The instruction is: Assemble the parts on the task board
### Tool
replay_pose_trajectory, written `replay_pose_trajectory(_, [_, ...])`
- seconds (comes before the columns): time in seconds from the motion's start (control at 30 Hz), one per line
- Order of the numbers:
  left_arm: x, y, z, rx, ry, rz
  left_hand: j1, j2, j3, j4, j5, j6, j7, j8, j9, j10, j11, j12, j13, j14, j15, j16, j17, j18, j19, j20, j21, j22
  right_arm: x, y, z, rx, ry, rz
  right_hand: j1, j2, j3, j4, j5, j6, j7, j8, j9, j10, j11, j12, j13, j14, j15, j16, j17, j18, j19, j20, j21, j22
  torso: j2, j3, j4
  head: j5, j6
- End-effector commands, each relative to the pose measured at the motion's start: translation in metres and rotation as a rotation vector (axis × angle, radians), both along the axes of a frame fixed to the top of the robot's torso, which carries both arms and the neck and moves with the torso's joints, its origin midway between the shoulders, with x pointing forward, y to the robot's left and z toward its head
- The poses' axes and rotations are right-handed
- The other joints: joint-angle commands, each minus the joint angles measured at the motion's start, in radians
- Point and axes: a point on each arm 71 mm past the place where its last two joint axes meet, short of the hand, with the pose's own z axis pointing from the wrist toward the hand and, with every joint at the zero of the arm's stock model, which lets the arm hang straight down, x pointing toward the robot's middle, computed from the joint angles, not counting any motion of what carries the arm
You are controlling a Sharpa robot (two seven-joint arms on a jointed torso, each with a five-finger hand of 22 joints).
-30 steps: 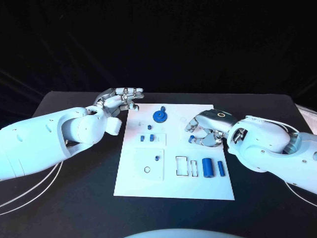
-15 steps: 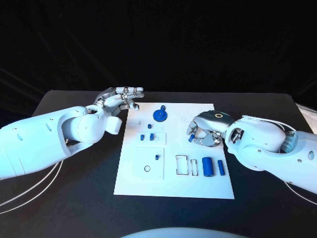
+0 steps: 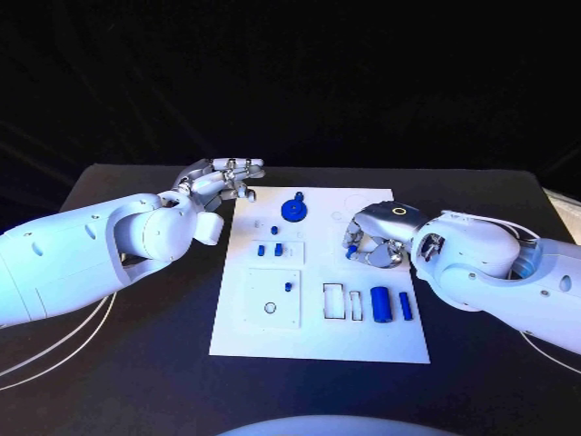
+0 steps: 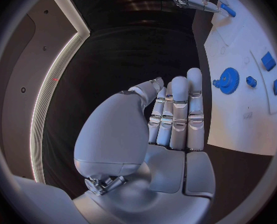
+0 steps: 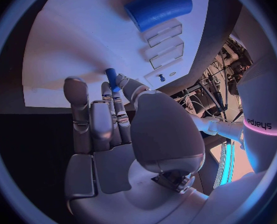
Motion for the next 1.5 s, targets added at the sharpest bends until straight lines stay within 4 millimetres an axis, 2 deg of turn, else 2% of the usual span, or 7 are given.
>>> replay_pose_trajectory(0.03, [0.0,-0.002,0.001,-0.013,-0.003,-0.02,-0.004,0.003,-0.006,0.0,0.001,-0.006,0.001,0.005,-0.001,-0.008,-0.003,0.003,0.001,-0.006,0.002,-0.006,-0.001,0.011,-0.005,-0.001,-0.003,-0.001,0.0,0.001,-0.001,-0.002,-0.013,-0.001,0.012,0.02,0.017,-0.003,-0.025,0.019,-0.004,0.011,0.004,0.026,-0.007,0.011,0.004,0.034,-0.012,0.012,0.01,-0.009,0.013,-0.003,0.016,0.02,0.0,0.0001,0.0002,-0.001,-0.001])
replay_pose_trajectory(0.2, [0.0,-0.002,0.001,-0.013,-0.003,-0.019,-0.004,0.003,-0.006,0.0,0.001,-0.006,0.001,0.005,-0.001,-0.008,-0.003,0.003,0.001,-0.006,0.002,-0.006,-0.001,0.011,-0.005,-0.001,-0.003,-0.001,0.0,0.001,0.004,0.039,-0.058,-0.002,0.031,0.04,0.047,-0.013,-0.068,0.05,-0.012,0.03,0.013,0.071,-0.02,0.019,0.009,0.039,-0.023,0.032,0.032,-0.017,0.033,-0.014,0.05,0.073,0.0,-0.0001,0.0003,-0.001,-0.003])
replay_pose_trajectory(0.77, [0.0,-0.003,0.0,-0.013,-0.002,-0.02,-0.004,0.004,-0.008,0.0,0.0,-0.006,0.001,0.006,-0.001,-0.009,-0.002,0.005,0.001,-0.006,0.002,-0.006,-0.002,0.011,-0.005,-0.001,-0.004,-0.002,-0.021,0.007,0.028,0.182,-0.097,0.038,0.046,0.032,0.075,-0.033,-0.064,0.05,-0.008,0.032,0.018,0.085,-0.02,0.01,0.01,0.04,-0.025,0.041,0.039,-0.024,0.046,-0.02,0.078,0.116,-0.001,-0.0009,0.0007,0.002,-0.003])
replay_pose_trajectory(0.97, [0.0,-0.004,0.0,-0.014,-0.002,-0.022,-0.004,0.004,-0.008,0.0,0.0,-0.006,0.001,0.006,-0.001,-0.009,-0.002,0.005,0.001,-0.006,0.002,-0.006,-0.002,0.011,-0.005,-0.001,-0.004,-0.002,-0.035,0.032,0.031,0.244,-0.038,0.107,0.046,0.03,0.079,-0.035,-0.061,0.048,-0.006,0.032,0.018,0.085,-0.019,0.007,0.01,0.039,-0.024,0.041,0.038,-0.024,0.045,-0.02,0.08,0.117,-0.001,-0.0011,-0.0015,0.009,-0.005])
replay_pose_trajectory(1.07, [0.0,-0.004,0.0,-0.016,-0.003,-0.025,-0.004,0.004,-0.008,0.0,0.0,-0.006,0.001,0.006,-0.001,-0.009,-0.002,0.005,0.001,-0.006,0.002,-0.006,-0.002,0.011,-0.005,-0.001,-0.004,-0.002,-0.043,0.046,0.027,0.257,-0.013,0.151,0.044,0.028,0.081,-0.037,-0.058,0.046,-0.005,0.031,0.018,0.084,-0.018,0.004,0.01,0.039,-0.023,0.04,0.037,-0.024,0.044,-0.02,0.08,0.115,0.0,-0.0021,0.0006,0.011,-0.006])
replay_pose_trajectory(1.23, [0.0,-0.005,0.0,-0.017,-0.003,-0.027,-0.004,0.005,-0.008,0.0,0.0,-0.006,0.001,0.006,-0.001,-0.009,-0.003,0.006,0.001,-0.006,0.002,-0.006,-0.003,0.011,-0.005,-0.001,-0.004,-0.002,-0.057,0.075,0.017,0.274,0.028,0.232,0.042,0.025,0.081,-0.038,-0.054,0.044,-0.004,0.03,0.018,0.083,-0.017,0.002,0.01,0.039,-0.023,0.04,0.036,-0.024,0.043,-0.019,0.081,0.116,-0.001,-0.0015,-0.0005,0.018,-0.008])
replay_pose_trajectory(1.5, [0.0,-0.007,0.0,-0.018,-0.002,-0.031,-0.004,0.005,-0.008,0.0,0.0,-0.006,0.001,0.006,-0.001,-0.009,-0.003,0.006,0.001,-0.006,0.002,-0.006,-0.003,0.011,-0.005,-0.001,-0.004,-0.002,-0.065,0.1,-0.006,0.269,0.094,0.293,0.037,0.023,0.084,-0.039,-0.04,0.04,-0.001,0.028,0.018,0.083,-0.015,-0.003,0.01,0.038,-0.021,0.042,0.038,-0.024,0.042,-0.018,0.083,0.118,0.0,-0.0015,0.0014,0.02,-0.005])
